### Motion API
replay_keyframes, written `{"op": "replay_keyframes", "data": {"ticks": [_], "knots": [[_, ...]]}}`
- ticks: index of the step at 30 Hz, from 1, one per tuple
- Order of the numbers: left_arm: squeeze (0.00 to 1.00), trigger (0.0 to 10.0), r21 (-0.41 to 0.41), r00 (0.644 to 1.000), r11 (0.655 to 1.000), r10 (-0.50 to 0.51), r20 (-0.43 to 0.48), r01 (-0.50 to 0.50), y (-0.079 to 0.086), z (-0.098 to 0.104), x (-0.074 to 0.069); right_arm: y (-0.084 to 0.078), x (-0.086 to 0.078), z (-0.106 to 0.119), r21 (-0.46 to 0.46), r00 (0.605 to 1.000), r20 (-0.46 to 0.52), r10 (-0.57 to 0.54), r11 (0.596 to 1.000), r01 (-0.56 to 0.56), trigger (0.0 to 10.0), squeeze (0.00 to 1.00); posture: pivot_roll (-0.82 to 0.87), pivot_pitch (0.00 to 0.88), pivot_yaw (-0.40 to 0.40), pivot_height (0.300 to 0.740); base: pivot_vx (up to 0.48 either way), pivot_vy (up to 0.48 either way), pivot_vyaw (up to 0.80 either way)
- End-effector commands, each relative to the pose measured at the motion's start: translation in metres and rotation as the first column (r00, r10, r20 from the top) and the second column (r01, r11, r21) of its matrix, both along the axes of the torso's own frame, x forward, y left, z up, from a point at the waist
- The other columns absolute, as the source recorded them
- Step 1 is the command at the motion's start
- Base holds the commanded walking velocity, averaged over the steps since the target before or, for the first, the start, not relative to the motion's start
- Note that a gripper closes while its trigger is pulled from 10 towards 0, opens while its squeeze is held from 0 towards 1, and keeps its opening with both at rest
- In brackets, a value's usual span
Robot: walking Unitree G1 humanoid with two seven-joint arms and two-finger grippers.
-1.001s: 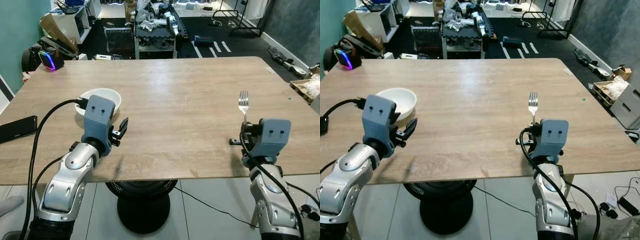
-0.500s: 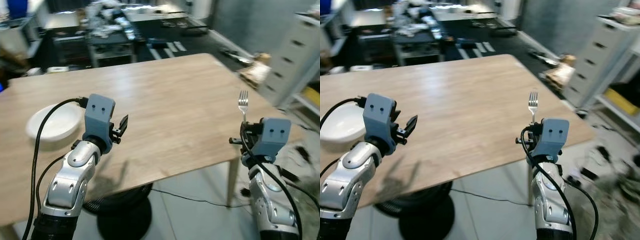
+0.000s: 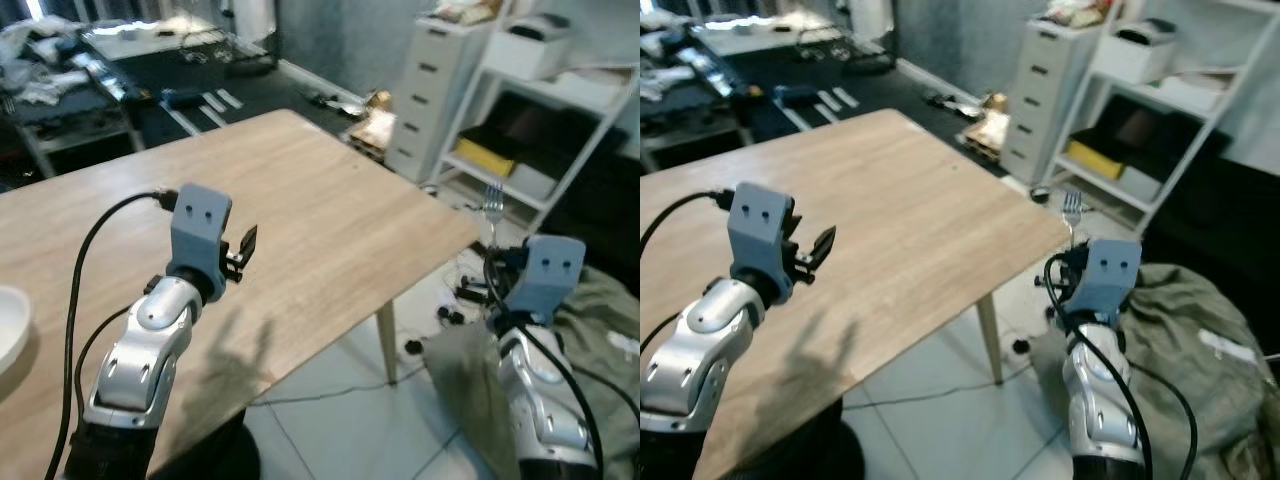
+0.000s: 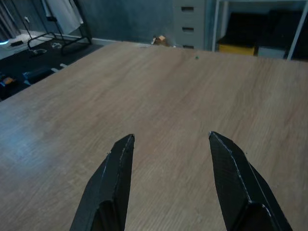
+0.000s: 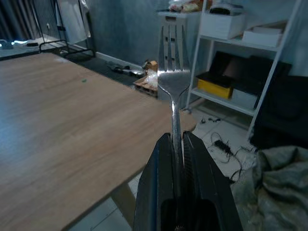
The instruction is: Setting the table
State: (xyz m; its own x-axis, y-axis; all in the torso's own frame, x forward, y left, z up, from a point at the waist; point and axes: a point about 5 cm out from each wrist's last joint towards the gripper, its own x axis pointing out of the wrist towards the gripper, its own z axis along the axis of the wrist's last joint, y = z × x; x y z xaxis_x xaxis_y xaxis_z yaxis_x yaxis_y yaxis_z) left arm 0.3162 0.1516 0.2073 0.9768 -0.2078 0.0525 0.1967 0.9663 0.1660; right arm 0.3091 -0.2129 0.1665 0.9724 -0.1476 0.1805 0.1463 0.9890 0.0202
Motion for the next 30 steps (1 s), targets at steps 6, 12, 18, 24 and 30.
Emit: {"op": "replay_keyframes", "data": {"ticks": [6,12,18,24,30], "knots": [[0.00,10.0,0.011,0.999,1.000,0.000,-0.033,0.000,0.0035,-0.0106,-0.0020,0.0015,-0.0023,-0.0081,0.015,1.000,-0.020,-0.003,1.000,0.003,10.0,0.00,-0.01,0.000,0.085,0.740,0.000,0.000,-0.79],[0.00,10.0,0.016,0.999,1.000,0.000,-0.037,0.000,0.0039,-0.0117,-0.0016,0.0032,-0.0016,-0.0090,0.016,1.000,-0.023,-0.001,1.000,0.001,10.0,0.00,-0.01,0.000,0.086,0.740,0.000,0.000,-0.79],[0.00,10.0,0.019,0.999,1.000,-0.002,-0.039,0.002,0.0039,-0.0131,-0.0014,0.0043,-0.0018,-0.0098,0.016,1.000,-0.024,0.002,1.000,-0.001,10.0,0.00,-0.01,0.000,0.087,0.740,0.000,0.000,-0.79],[0.00,10.0,0.020,0.999,1.000,0.000,-0.044,0.001,0.0042,-0.0152,-0.0018,0.0049,-0.0027,-0.0111,0.016,1.000,-0.028,0.002,1.000,-0.002,10.0,0.00,-0.01,0.000,0.086,0.740,0.000,0.000,-0.79],[0.00,10.0,0.018,0.999,1.000,0.002,-0.044,-0.001,0.0048,-0.0153,-0.0014,0.0054,-0.0027,-0.0114,0.013,1.000,-0.029,0.004,1.000,-0.004,10.0,0.00,-0.01,0.000,0.086,0.740,0.000,0.000,-0.79]]}}
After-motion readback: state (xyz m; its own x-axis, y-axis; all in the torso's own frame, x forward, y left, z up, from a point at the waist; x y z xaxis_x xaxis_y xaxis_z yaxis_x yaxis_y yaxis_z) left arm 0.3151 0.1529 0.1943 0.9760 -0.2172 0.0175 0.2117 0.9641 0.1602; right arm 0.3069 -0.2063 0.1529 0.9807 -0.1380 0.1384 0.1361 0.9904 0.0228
